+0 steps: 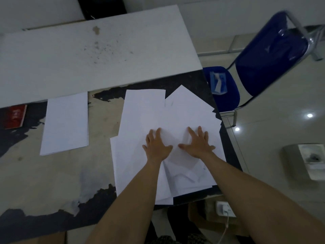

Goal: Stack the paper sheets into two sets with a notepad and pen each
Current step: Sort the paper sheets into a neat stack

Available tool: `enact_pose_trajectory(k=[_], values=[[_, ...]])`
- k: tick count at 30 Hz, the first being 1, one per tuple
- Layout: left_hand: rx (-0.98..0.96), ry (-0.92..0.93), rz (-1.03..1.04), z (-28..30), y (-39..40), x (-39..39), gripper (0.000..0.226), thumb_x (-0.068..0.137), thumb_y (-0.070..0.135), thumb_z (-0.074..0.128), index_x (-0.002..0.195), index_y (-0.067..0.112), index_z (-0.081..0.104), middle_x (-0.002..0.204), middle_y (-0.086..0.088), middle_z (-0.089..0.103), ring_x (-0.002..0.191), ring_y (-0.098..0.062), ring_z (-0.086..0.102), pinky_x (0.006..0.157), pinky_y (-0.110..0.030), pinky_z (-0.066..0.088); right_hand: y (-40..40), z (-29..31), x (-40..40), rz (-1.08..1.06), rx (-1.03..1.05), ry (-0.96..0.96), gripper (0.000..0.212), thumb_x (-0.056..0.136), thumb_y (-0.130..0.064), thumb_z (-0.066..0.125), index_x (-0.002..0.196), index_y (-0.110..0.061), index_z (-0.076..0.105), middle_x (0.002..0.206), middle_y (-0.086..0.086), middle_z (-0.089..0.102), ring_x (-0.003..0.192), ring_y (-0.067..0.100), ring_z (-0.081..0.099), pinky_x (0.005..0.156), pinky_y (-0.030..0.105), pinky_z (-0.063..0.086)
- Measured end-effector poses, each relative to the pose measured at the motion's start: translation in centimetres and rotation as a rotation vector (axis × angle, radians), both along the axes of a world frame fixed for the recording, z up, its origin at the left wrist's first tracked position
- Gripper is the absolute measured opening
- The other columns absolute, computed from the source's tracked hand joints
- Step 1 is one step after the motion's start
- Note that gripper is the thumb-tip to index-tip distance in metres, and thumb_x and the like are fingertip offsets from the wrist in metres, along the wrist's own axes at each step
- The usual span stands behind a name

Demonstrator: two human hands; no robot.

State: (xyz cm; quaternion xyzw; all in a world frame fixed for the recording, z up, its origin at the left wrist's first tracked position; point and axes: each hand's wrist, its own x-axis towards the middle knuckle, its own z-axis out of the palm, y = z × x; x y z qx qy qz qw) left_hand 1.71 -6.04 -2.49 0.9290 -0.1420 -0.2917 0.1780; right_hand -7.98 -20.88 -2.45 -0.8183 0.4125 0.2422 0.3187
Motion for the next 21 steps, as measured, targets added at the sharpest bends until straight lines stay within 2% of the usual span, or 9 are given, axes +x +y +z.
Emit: enact_pose_trajectory(k=[3,5,7,9,12,14,16,19,21], values=[[-0.045,0.076,0.119,0.2,-1.2,0.8,0.087,0.072,0.045,0.076,0.144,0.037,0.029,0.162,0.001,0.010,0.148,-0.026,0.011,0.112,-0.059,0.025,0.2,0.6,0.7,-0.202,-0.048,-0.023,0.121,0.068,-0.060,0.082,0.156,-0.043,0.001,0.164,-0.002,-0.026,0.152,0.034,-0.015,0.113,0.072,0.019],[-0.046,0.073,0.151,0.2,-1.6,1.4,0.080,0.079,0.048,0.071,0.146,0.041,0.028,0.164,0.002,0.003,0.151,-0.028,0.003,0.115,-0.062,0.016,0.4,1.2,1.1,-0.409,-0.059,-0.007,0.136,0.059,-0.051,0.092,0.155,-0.039,-0.005,0.163,0.006,-0.024,0.152,0.040,-0.009,0.114,0.067,0.020],[-0.036,-0.013,0.270,0.2,-1.1,1.9,0.077,0.086,0.053,0.060,0.151,0.041,0.022,0.166,0.000,-0.003,0.152,-0.032,-0.003,0.117,-0.063,0.008,0.4,1.4,1.3,-0.602,-0.017,0.022,0.145,0.053,-0.047,0.096,0.153,-0.036,-0.009,0.163,0.012,-0.019,0.151,0.043,-0.003,0.115,0.066,0.020],[0.038,-0.056,0.500,-0.1,0.6,2.5,0.086,0.086,0.060,0.056,0.156,0.038,0.010,0.166,-0.005,-0.008,0.151,-0.036,-0.005,0.115,-0.067,0.005,0.5,1.3,1.1,-0.735,0.031,0.056,0.150,0.051,-0.051,0.096,0.153,-0.032,-0.012,0.163,0.018,-0.014,0.150,0.045,-0.001,0.115,0.066,0.020],[0.094,0.047,0.851,-0.4,4.5,3.5,0.112,0.074,0.065,0.068,0.157,0.032,0.000,0.164,-0.013,-0.008,0.150,-0.039,-0.005,0.113,-0.070,0.004,0.6,1.4,0.7,-0.866,0.025,0.078,0.149,0.049,-0.050,0.097,0.152,-0.028,-0.008,0.159,0.022,-0.001,0.146,0.047,0.010,0.111,0.065,0.026],[0.057,0.083,0.862,-0.6,6.4,3.6,0.117,0.072,0.062,0.074,0.157,0.026,0.002,0.162,-0.020,0.003,0.149,-0.041,0.005,0.114,-0.065,0.012,0.5,1.8,0.5,-0.906,0.030,0.081,0.145,0.050,-0.044,0.098,0.151,-0.025,-0.004,0.156,0.023,0.007,0.140,0.046,0.021,0.108,0.062,0.033],[0.056,0.041,0.822,-0.3,7.1,3.3,0.116,0.071,0.059,0.076,0.156,0.023,0.006,0.157,-0.020,0.015,0.145,-0.038,0.014,0.111,-0.063,0.020,0.6,2.2,0.4,-0.912,0.035,0.077,0.142,0.052,-0.037,0.099,0.151,-0.022,-0.002,0.154,0.024,0.012,0.136,0.044,0.029,0.104,0.060,0.038],[0.047,0.044,0.810,0.2,6.6,3.4,0.116,0.070,0.057,0.078,0.155,0.023,0.007,0.156,-0.015,0.017,0.144,-0.033,0.014,0.110,-0.062,0.023,0.5,2.1,0.2,-0.896,0.007,-0.007,0.138,0.053,-0.029,0.099,0.151,-0.018,0.002,0.152,0.026,0.023,0.137,0.043,0.033,0.105,0.060,0.038],[0.031,0.077,0.773,0.6,6.1,3.5,0.115,0.071,0.054,0.079,0.155,0.022,0.007,0.157,-0.013,0.016,0.146,-0.033,0.014,0.110,-0.063,0.024,0.5,2.0,0.4,-0.889,0.035,-0.064,0.140,0.054,-0.030,0.099,0.152,-0.017,0.000,0.152,0.025,0.029,0.137,0.043,0.037,0.108,0.060,0.038]])
